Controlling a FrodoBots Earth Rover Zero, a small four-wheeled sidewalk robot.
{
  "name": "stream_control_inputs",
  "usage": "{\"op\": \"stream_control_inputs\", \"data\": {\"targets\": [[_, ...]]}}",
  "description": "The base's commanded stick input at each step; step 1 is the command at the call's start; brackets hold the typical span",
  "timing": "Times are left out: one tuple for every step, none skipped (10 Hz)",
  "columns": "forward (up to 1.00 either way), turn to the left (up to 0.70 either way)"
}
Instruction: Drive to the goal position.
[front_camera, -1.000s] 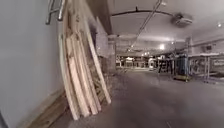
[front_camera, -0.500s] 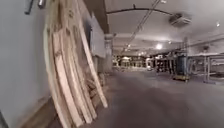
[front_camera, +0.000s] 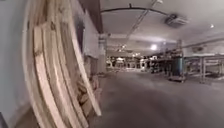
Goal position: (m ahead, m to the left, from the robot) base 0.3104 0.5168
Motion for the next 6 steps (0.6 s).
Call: {"op": "stream_control_inputs", "data": {"targets": [[0.45,-0.27],[0.45,-0.27],[0.45,-0.27],[0.45,-0.27],[0.45,-0.27],[0.45,-0.27]]}}
